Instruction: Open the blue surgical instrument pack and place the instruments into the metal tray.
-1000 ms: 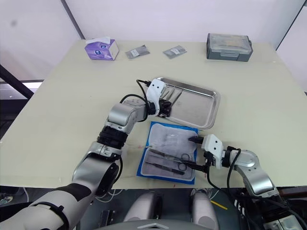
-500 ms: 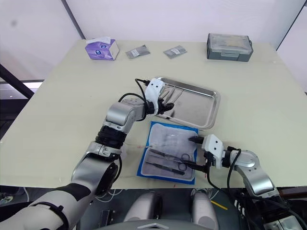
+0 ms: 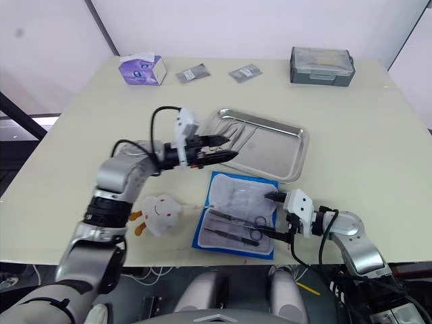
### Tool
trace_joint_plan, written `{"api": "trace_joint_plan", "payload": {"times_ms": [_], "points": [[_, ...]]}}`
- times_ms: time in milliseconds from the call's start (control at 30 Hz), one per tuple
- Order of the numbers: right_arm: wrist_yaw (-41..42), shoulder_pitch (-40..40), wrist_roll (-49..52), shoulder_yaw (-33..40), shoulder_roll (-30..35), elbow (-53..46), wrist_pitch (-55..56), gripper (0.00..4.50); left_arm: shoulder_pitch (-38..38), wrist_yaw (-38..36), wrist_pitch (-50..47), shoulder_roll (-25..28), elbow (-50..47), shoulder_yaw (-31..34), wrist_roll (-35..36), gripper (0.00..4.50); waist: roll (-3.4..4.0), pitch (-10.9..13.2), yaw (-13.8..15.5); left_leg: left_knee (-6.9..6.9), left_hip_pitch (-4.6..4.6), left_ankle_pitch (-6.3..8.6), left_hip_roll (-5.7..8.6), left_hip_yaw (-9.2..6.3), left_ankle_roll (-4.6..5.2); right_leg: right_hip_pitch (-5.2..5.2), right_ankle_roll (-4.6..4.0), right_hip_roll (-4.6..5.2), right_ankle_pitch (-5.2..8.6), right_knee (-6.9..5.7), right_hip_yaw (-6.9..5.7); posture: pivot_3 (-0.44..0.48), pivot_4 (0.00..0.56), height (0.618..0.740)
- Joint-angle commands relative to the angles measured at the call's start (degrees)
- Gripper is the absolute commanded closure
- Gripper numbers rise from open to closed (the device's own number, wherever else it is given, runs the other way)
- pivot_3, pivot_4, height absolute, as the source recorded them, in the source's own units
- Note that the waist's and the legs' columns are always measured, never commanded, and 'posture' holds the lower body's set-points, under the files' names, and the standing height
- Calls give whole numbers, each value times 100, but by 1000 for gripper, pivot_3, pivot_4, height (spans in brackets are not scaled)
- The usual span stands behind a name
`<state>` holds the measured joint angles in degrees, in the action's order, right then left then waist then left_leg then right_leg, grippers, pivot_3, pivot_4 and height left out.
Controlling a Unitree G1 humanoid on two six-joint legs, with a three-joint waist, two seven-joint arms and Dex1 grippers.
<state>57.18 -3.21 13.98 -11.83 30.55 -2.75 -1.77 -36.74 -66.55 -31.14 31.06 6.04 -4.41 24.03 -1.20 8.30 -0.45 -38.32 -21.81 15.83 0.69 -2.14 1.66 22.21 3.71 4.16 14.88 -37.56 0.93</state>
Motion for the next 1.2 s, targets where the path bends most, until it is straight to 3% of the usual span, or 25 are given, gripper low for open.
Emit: {"api": "trace_joint_plan", "payload": {"times_ms": [33, 267, 667, 700, 733, 767, 800, 1200], "points": [[-10, 115, -150, -97, 49, 336, -237, 0, 303, -1114, 816, 387, -38, -136, 27, 1333, 0, -1, -18, 0, 0, 1, 0, 0, 2, 0, 0, 0, 0, 0, 1, 0, 150, 734], [16, 121, -72, -34, 88, 220, -290, 0, 995, -2531, 2224, 715, 317, -365, -53, 1333, 12, 6, -11, 2, 2, 13, -8, 4, 22, 1, -4, -4, 2, -3, 1, 0, 150, 734], [38, 136, 23, 89, 194, -1, -388, 0, 1154, -2595, 3397, 996, 821, -1214, 294, 1333, 15, 9, -2, 1, -2, 14, -7, 3, 26, 2, -2, -3, 2, -2, -1, 0, 150, 734], [34, 136, 38, 101, 202, -44, -415, 0, 1149, -2595, 3442, 1002, 872, -1249, 268, 814, 17, 10, -2, 1, -2, 15, -7, 2, 26, 3, -2, -4, 2, -2, -2, 0, 150, 734], [37, 134, 52, 114, 214, -67, -432, 0, 1136, -2595, 3485, 994, 916, -1276, 255, 751, 16, 12, -2, 1, -3, 15, -6, 3, 26, 3, -2, -4, 2, -2, -2, 0, 150, 734], [39, 133, 61, 122, 221, -80, -443, 0, 1124, -2595, 3520, 990, 944, -1297, 257, 216, 17, 12, -1, 1, -3, 15, -6, 2, 26, 3, -2, -4, 2, -2, -3, 0, 150, 734], [40, 134, 66, 126, 231, -95, -453, 0, 1115, -2595, 3539, 983, 967, -1309, 265, 83, 17, 12, -1, 1, -3, 15, -6, 2, 26, 3, -2, -4, 2, -2, -3, 0, 150, 734], [18, 189, 426, 369, 378, -671, -753, 0, 1119, -2595, 4929, 528, 1701, -1424, 217, 83, 24, 17, -9, 0, -4, 15, -5, 3, 26, 3, -2, -5, 2, -3, -3, 0, 150, 734]]}}
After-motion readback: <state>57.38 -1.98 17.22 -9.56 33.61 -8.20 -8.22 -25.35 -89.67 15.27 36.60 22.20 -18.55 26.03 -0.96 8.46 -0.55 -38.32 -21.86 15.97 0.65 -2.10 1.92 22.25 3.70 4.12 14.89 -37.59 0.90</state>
